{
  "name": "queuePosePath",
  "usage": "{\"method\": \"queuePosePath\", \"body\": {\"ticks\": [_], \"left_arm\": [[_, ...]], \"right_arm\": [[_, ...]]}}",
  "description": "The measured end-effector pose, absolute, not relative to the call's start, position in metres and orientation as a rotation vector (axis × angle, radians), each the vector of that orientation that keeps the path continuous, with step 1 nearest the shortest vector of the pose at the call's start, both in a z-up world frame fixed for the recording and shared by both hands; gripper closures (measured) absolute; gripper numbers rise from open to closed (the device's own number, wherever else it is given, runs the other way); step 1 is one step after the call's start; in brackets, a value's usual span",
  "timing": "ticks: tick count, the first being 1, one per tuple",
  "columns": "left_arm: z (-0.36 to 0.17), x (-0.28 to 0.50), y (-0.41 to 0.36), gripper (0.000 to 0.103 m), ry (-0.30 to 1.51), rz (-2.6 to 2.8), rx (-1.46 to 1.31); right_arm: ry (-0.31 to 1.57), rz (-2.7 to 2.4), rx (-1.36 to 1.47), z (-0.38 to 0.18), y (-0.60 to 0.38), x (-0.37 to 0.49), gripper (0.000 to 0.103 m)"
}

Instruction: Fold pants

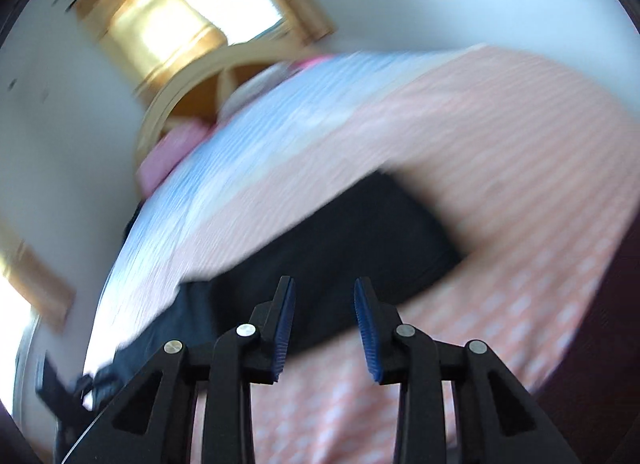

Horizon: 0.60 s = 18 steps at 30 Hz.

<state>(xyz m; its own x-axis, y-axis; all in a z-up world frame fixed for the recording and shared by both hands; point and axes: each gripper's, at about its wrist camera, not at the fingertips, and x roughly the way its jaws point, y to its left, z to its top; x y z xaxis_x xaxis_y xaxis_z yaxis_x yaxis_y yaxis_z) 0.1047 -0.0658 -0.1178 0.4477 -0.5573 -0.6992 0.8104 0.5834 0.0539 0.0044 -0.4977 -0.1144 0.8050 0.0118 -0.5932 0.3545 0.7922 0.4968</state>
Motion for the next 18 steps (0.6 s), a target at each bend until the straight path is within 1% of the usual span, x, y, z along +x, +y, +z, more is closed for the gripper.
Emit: {"method": "queuePosePath", "body": {"ticks": [1,5,8,12,14,15,16,18], "left_arm": [[-0.117,0.109,-0.061,0.055,0.687,-0.842,0.416],[-0.123,0.131,-0.039,0.055,0.729,-0.716,0.388],[-0.131,0.143,-0.022,0.055,0.771,-0.651,0.357],[-0.139,0.149,-0.007,0.055,0.809,-0.617,0.316],[-0.143,0.15,-0.007,0.055,0.817,-0.615,0.318],[-0.144,0.152,-0.006,0.055,0.818,-0.613,0.323],[-0.146,0.153,-0.007,0.055,0.82,-0.612,0.328],[-0.149,0.155,-0.01,0.054,0.823,-0.611,0.33]], "right_arm": [[0.625,-0.226,0.626,-0.115,-0.507,0.012,0.07],[0.702,-0.22,0.643,-0.129,-0.537,0.049,0.07],[0.756,-0.211,0.579,-0.139,-0.535,0.071,0.07],[0.788,-0.196,0.541,-0.151,-0.527,0.077,0.071],[0.811,-0.201,0.502,-0.152,-0.528,0.082,0.082],[0.819,-0.208,0.491,-0.152,-0.529,0.083,0.091],[0.821,-0.205,0.493,-0.152,-0.53,0.086,0.096],[0.818,-0.191,0.484,-0.146,-0.53,0.086,0.099]]}}
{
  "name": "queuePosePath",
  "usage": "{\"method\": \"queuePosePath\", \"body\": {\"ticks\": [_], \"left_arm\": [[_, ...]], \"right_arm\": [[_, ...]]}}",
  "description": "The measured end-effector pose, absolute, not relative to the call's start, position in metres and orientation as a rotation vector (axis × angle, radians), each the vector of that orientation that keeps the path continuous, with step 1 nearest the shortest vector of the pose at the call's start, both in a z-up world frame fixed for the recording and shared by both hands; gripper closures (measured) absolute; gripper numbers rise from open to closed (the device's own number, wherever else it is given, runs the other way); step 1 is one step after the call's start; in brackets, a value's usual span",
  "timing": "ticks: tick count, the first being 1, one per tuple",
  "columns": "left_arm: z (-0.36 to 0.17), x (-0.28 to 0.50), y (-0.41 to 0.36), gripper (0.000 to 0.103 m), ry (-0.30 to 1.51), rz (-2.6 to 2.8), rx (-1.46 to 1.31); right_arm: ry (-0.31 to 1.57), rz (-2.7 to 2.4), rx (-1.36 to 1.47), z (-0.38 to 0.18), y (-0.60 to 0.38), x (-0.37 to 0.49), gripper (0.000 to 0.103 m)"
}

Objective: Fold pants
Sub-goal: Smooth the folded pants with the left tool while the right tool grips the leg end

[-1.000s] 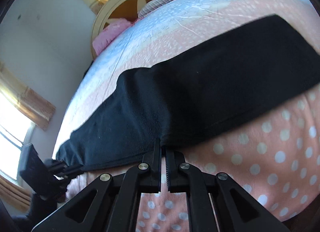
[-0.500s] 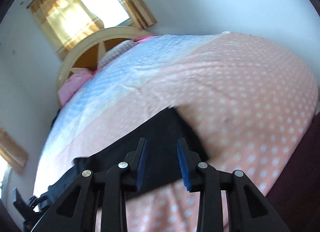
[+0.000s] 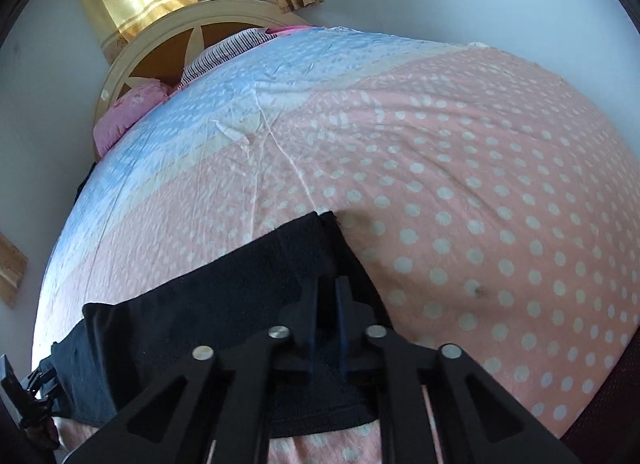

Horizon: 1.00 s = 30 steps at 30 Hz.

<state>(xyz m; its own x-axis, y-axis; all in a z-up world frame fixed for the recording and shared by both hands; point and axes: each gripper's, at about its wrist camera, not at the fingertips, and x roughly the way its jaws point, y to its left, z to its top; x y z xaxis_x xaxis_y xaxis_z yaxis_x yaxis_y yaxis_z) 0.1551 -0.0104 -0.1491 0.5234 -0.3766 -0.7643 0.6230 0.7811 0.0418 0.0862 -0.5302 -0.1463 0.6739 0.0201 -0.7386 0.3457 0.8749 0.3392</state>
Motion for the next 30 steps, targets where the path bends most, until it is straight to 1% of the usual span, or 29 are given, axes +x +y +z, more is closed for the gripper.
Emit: {"method": "queuePosePath", "body": {"ticks": [3,6,8,10,12,14,15,16,19,21,22,23,24,26,27,29,30], "left_arm": [[-0.152,0.158,-0.012,0.052,0.821,-0.611,0.318],[-0.152,0.159,-0.009,0.052,0.819,-0.609,0.308],[-0.153,0.158,-0.009,0.052,0.816,-0.609,0.306],[-0.154,0.159,-0.01,0.051,0.815,-0.609,0.304],[-0.157,0.157,-0.006,0.051,0.813,-0.61,0.302],[-0.158,0.155,-0.006,0.05,0.811,-0.609,0.302],[-0.158,0.153,-0.006,0.05,0.81,-0.609,0.301],[-0.158,0.152,-0.005,0.049,0.81,-0.608,0.3],[-0.156,0.149,-0.004,0.049,0.805,-0.607,0.305],[-0.156,0.149,-0.002,0.048,0.8,-0.601,0.302],[-0.156,0.149,0.0,0.048,0.798,-0.598,0.297],[-0.155,0.149,0.001,0.048,0.797,-0.596,0.293],[-0.156,0.149,0.002,0.047,0.798,-0.592,0.289],[-0.157,0.15,0.002,0.046,0.801,-0.59,0.28],[-0.158,0.15,0.002,0.046,0.801,-0.588,0.279],[-0.157,0.15,0.001,0.046,0.797,-0.584,0.28],[-0.156,0.15,0.0,0.046,0.795,-0.585,0.279]], "right_arm": [[0.777,-0.228,0.419,-0.127,-0.529,0.085,0.1],[0.745,-0.266,0.414,-0.118,-0.536,0.084,0.099],[0.77,-0.282,0.418,-0.127,-0.542,0.089,0.099],[0.841,-0.256,0.428,-0.145,-0.545,0.095,0.099],[0.831,-0.258,0.416,-0.152,-0.545,0.089,0.097],[0.813,-0.284,0.439,-0.148,-0.548,0.078,0.082],[0.8,-0.297,0.468,-0.145,-0.552,0.071,0.06],[0.769,-0.294,0.514,-0.141,-0.556,0.06,0.05],[0.737,-0.279,0.579,-0.134,-0.558,0.033,0.05],[0.77,-0.289,0.593,-0.136,-0.556,0.02,0.051],[0.781,-0.26,0.623,-0.138,-0.554,0.017,0.052],[0.789,-0.221,0.65,-0.141,-0.552,0.015,0.056],[0.799,-0.19,0.672,-0.144,-0.55,0.015,0.065],[0.82,-0.183,0.681,-0.147,-0.545,0.019,0.067],[0.83,-0.184,0.681,-0.149,-0.543,0.022,0.07],[0.838,-0.194,0.678,-0.151,-0.54,0.027,0.081],[0.832,-0.202,0.661,-0.149,-0.537,0.028,0.089]]}}
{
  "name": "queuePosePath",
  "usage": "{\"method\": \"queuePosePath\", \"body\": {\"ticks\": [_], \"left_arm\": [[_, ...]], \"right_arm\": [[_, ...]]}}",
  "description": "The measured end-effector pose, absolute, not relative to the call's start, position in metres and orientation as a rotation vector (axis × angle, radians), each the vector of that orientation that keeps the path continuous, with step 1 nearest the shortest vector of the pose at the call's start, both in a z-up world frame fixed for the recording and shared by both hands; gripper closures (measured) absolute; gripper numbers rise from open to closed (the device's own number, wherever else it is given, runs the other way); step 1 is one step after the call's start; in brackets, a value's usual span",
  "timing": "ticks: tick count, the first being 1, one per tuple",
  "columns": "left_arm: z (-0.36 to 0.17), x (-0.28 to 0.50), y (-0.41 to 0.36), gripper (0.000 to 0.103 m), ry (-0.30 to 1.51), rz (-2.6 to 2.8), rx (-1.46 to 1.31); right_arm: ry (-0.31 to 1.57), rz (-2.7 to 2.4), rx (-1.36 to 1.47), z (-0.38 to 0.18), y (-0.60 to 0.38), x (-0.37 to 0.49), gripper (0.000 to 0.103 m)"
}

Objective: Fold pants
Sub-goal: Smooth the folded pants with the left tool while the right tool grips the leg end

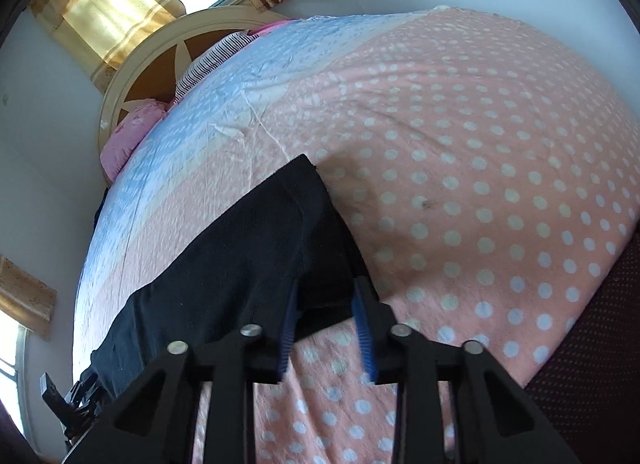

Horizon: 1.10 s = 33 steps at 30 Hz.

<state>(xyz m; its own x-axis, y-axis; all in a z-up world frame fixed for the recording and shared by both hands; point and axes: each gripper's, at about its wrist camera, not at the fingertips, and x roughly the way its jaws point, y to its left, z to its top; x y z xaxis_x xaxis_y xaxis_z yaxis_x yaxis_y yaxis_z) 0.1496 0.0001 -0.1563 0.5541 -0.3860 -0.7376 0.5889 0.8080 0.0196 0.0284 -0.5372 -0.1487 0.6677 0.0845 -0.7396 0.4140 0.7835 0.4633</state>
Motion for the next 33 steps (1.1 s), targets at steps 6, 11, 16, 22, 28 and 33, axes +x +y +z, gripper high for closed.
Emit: {"method": "queuePosePath", "body": {"ticks": [6,11,16,22,28,33], "left_arm": [[-0.159,0.147,0.002,0.045,0.796,-0.592,0.284],[-0.16,0.148,0.006,0.043,0.804,-0.6,0.263],[-0.158,0.145,0.008,0.043,0.797,-0.598,0.268],[-0.144,0.146,0.029,0.043,0.764,-0.544,0.231],[-0.154,0.142,0.048,0.039,0.803,-0.497,0.242],[-0.163,0.134,0.058,0.033,0.821,-0.484,0.245]], "right_arm": [[0.717,-0.254,0.484,-0.111,-0.525,0.023,0.091],[0.889,-0.328,0.466,-0.156,-0.535,0.029,0.063],[0.758,-0.403,0.468,-0.131,-0.543,0.021,0.059],[0.666,-0.215,0.4,-0.098,-0.519,0.055,0.059],[0.846,-0.174,0.418,-0.141,-0.509,0.113,0.059],[0.831,-0.244,0.453,-0.141,-0.513,0.116,0.059]]}}
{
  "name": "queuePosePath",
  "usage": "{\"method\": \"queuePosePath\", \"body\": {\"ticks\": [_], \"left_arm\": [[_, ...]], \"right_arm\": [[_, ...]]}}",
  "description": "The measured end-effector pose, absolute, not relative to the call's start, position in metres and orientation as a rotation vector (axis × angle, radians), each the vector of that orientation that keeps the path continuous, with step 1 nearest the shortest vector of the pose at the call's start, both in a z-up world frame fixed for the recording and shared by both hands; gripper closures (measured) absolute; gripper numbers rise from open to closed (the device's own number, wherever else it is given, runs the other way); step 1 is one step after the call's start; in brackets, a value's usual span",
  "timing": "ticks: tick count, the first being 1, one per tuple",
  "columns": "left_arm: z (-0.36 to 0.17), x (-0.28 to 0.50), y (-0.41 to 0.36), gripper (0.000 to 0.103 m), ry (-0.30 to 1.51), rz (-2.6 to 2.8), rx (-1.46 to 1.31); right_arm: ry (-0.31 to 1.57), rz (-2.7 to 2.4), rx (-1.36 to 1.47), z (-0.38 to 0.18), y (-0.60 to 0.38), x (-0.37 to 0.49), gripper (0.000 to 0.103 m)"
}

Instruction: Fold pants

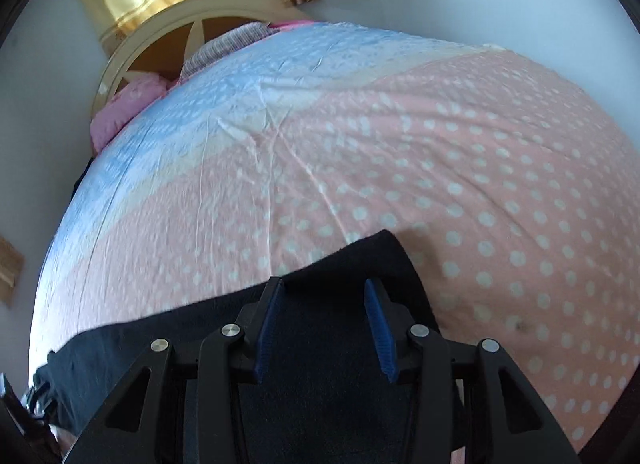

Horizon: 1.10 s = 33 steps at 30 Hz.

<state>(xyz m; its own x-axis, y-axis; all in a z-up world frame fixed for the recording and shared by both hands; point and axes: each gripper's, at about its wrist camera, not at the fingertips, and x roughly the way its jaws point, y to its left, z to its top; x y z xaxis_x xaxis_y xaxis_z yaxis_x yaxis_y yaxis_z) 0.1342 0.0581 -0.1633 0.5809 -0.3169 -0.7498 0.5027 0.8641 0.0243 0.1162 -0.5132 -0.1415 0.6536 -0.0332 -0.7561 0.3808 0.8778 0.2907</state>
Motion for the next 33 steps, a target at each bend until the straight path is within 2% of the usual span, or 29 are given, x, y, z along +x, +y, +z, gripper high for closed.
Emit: {"method": "queuePosePath", "body": {"ticks": [5,13,15,17,24,26,28,29,30,31,33], "left_arm": [[-0.155,0.127,0.076,0.033,0.791,-0.466,0.235],[-0.144,0.118,0.164,0.032,0.762,-0.201,0.155],[-0.153,0.121,0.18,0.026,0.8,-0.184,0.123],[-0.165,0.121,0.184,0.026,0.837,-0.157,0.144],[-0.172,0.109,0.186,0.019,0.769,-0.158,0.146],[-0.17,0.109,0.196,0.015,0.77,-0.158,0.123],[-0.172,0.113,0.204,0.004,0.79,-0.145,0.089],[-0.174,0.116,0.21,0.002,0.81,-0.153,0.04],[-0.176,0.12,0.217,0.002,0.831,-0.174,-0.014],[-0.175,0.121,0.222,0.002,0.829,-0.193,-0.046],[-0.175,0.119,0.223,0.002,0.814,-0.212,-0.058]], "right_arm": [[0.809,-0.121,0.337,-0.114,-0.457,0.12,0.059],[0.876,0.382,0.271,-0.099,-0.279,0.172,0.059],[0.904,0.463,0.281,-0.102,-0.237,0.185,0.059],[0.94,0.548,0.28,-0.106,-0.19,0.2,0.059],[1.087,0.705,0.324,-0.131,-0.069,0.253,0.06],[1.163,0.753,0.372,-0.144,-0.045,0.271,0.06],[1.219,0.766,0.393,-0.155,-0.028,0.283,0.06],[1.256,0.773,0.404,-0.161,-0.021,0.288,0.06],[1.285,0.782,0.418,-0.167,-0.017,0.291,0.064],[1.302,0.793,0.437,-0.172,-0.013,0.293,0.073],[1.325,0.825,0.469,-0.178,-0.007,0.295,0.081]]}}
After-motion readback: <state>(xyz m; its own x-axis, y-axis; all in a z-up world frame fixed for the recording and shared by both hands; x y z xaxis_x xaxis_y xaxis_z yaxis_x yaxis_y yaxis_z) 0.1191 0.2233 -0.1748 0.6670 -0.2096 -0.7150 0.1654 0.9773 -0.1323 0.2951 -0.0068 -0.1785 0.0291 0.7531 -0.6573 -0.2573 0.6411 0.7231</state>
